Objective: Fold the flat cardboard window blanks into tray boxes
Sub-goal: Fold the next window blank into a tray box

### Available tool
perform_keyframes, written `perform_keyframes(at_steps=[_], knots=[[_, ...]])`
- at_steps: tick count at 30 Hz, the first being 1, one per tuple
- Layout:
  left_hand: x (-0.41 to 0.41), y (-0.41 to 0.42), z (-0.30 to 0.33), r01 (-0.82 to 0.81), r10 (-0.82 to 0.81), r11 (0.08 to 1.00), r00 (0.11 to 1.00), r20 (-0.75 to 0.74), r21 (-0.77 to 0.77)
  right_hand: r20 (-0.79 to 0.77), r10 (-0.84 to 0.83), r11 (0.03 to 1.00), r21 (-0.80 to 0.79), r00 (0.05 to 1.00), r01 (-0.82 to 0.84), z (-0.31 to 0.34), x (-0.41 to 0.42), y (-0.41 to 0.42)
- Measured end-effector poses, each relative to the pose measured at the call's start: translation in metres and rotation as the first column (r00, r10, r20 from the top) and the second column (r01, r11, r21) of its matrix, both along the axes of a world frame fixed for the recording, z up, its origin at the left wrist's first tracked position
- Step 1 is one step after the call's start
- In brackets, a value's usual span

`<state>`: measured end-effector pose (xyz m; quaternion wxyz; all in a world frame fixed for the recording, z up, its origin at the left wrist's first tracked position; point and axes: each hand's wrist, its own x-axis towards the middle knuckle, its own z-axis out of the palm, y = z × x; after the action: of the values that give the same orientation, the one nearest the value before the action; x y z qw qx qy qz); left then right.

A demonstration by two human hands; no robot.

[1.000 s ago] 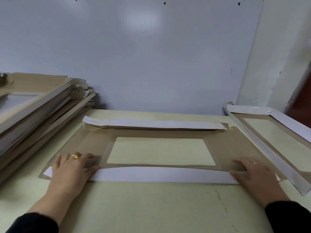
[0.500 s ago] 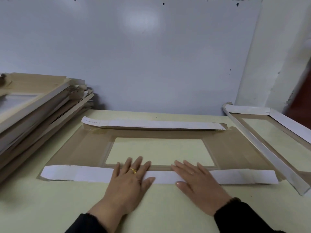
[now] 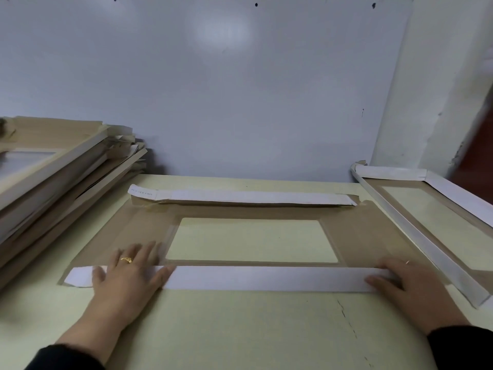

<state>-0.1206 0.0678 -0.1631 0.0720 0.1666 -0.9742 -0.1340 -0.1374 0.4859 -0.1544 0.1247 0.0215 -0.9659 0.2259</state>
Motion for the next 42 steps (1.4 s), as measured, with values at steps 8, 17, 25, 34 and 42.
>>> perform_keyframes(at_steps=[8, 17, 25, 34, 42], knots=[[0.005, 0.039, 0.007, 0.268, -0.299, 0.954, 0.874, -0.382, -0.134, 0.106, 0.014, 0.936, -0.351, 0.994, 0.025, 0.001, 0.003, -0.034], [0.018, 0.111, 0.013, 0.518, -0.614, 0.769, 0.762, -0.205, -0.375, 0.069, 0.292, 0.761, -0.621, 0.954, -0.188, 0.000, 0.030, -0.120], [0.019, 0.106, 0.010, 0.553, -0.629, 0.736, 0.772, -0.091, -0.391, 0.115, 0.522, 0.709, -0.610, 0.845, -0.355, 0.004, 0.051, -0.122], [-0.004, 0.064, -0.003, 0.529, -0.529, 0.846, 0.809, -0.259, -0.076, -0.084, 0.585, 0.781, 0.327, 0.806, -0.533, 0.019, 0.053, -0.054], [-0.010, 0.059, 0.000, 0.572, -0.551, 0.819, 0.763, -0.338, -0.043, -0.127, 0.589, 0.757, 0.432, 0.798, -0.490, 0.009, 0.069, -0.081]])
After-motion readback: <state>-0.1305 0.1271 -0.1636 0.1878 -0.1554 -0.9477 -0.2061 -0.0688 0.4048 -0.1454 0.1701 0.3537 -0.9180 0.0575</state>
